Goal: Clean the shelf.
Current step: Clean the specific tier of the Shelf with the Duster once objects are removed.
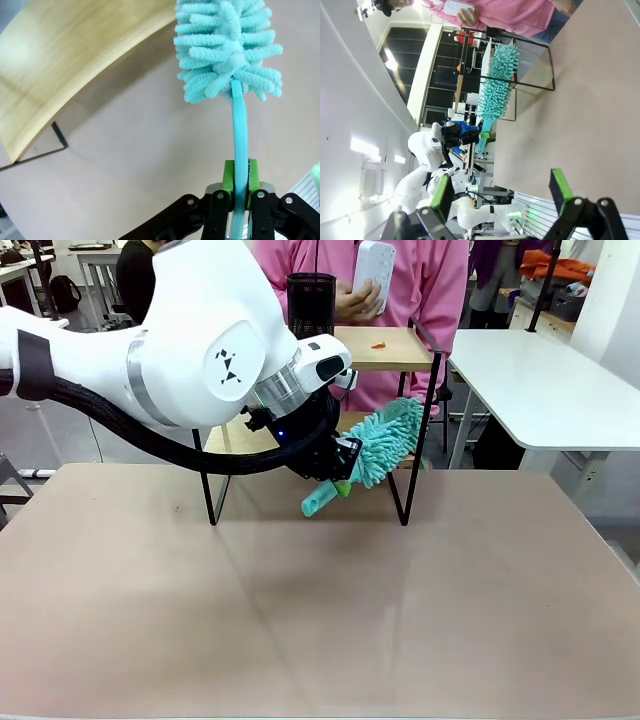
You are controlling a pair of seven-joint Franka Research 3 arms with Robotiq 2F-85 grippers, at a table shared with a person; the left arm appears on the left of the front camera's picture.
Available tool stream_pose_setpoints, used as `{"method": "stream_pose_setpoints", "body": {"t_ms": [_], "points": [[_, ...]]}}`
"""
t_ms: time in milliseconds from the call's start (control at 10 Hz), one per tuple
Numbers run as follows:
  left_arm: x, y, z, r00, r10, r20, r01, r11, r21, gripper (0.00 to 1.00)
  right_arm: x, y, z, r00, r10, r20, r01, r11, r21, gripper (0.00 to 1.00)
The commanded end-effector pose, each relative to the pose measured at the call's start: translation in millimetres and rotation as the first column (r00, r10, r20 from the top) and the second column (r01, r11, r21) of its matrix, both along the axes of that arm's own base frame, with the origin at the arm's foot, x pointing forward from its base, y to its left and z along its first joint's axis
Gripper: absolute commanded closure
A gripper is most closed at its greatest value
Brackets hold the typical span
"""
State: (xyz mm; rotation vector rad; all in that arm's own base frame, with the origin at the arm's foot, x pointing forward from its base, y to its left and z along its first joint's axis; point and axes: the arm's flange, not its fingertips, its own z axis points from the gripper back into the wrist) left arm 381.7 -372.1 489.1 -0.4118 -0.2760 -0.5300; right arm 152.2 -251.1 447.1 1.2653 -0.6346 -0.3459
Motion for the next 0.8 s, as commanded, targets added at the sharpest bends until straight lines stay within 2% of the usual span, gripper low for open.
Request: {"method": "stream_pose_setpoints", "body": {"t_ms": [0, 400, 700], "points": [[0.6, 29.1, 7.6, 0.992, -0.127, -0.022, 0.127, 0.992, 0.020, 0.88, 2.5, -0.3, 1.9, 0.999, -0.003, 0.036, 0.003, 1.000, -0.001, 0.00], [10.5, 58.5, 20.3, 0.995, -0.091, -0.045, 0.089, 0.994, -0.058, 0.88, 2.5, -0.3, 1.9, 0.999, -0.003, 0.036, 0.003, 1.000, -0.001, 0.00], [11.3, 83.1, 23.2, 0.999, -0.043, -0.032, 0.041, 0.997, -0.061, 0.88, 2.5, -0.3, 1.9, 0.999, -0.003, 0.036, 0.003, 1.000, -0.001, 0.00]]}}
